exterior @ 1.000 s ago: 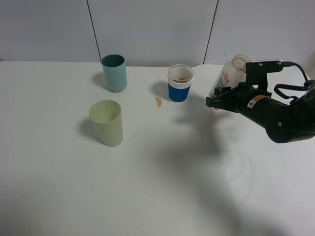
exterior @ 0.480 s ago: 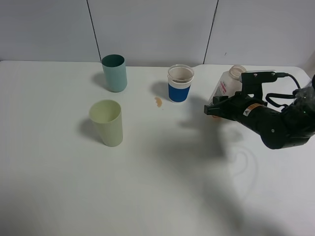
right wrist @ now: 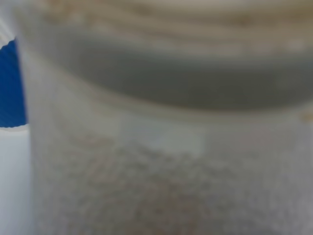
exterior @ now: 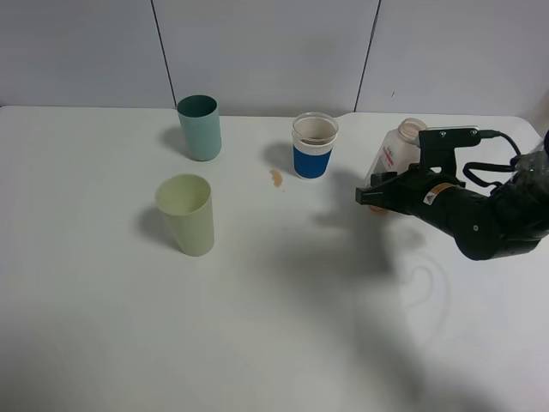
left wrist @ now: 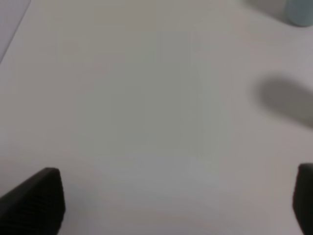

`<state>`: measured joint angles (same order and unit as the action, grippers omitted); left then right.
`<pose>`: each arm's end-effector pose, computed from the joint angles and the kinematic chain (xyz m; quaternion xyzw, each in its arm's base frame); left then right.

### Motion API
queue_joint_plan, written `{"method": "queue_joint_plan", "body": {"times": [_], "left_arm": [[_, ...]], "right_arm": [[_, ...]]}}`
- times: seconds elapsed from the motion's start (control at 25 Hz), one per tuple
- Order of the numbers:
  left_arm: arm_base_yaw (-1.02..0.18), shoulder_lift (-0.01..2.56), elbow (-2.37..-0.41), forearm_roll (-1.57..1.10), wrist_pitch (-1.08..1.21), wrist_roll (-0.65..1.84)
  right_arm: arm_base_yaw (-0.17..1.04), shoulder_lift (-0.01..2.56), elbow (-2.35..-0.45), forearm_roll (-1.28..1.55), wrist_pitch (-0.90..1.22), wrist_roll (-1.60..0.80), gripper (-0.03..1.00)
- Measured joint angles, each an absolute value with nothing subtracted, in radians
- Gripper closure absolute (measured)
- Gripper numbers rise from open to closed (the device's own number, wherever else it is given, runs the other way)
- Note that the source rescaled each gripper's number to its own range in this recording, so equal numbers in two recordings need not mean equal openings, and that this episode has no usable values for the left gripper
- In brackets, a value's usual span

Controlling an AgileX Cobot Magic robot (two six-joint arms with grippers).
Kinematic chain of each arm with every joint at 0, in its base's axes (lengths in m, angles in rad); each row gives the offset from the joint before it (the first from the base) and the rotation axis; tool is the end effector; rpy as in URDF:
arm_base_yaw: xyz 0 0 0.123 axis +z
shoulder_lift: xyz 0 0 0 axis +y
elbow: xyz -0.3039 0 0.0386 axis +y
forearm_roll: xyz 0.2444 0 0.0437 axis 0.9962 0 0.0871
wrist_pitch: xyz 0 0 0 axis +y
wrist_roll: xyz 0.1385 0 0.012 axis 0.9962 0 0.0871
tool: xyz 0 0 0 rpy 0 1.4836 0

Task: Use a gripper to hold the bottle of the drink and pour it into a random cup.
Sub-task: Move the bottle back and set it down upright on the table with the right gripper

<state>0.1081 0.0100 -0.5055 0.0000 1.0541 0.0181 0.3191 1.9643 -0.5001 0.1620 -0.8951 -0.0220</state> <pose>0.0145 0.0016 0.2561 -0.0384 0.8518 0.0329 0.5214 0.3315 0.0911 0.0857 -0.0698 0.8531 0.0489 0.5147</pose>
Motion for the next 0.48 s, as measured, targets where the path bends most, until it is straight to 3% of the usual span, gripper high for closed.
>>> {"method": "queue_joint_plan", "body": {"times": [0.12,0.2,0.4,0.48], "left_arm": [[0.108,0.010,-0.506,0.000,1.054,0.018],[0.108,0.010,-0.506,0.000,1.054,0.018],[0.108,0.010,-0.506,0.000,1.054,0.018],[0.108,0.010,-0.506,0.000,1.054,0.018]], "right_arm": [[0.319,1.964,-0.500,0.162,-0.895,-0.022,0.96],[0.319,1.964,-0.500,0.162,-0.895,-0.022,0.91],[0.319,1.964,-0.500,0.168,-0.885,-0.022,0.44],[0.319,1.964,-0.500,0.184,-0.885,-0.022,0.30]]}}
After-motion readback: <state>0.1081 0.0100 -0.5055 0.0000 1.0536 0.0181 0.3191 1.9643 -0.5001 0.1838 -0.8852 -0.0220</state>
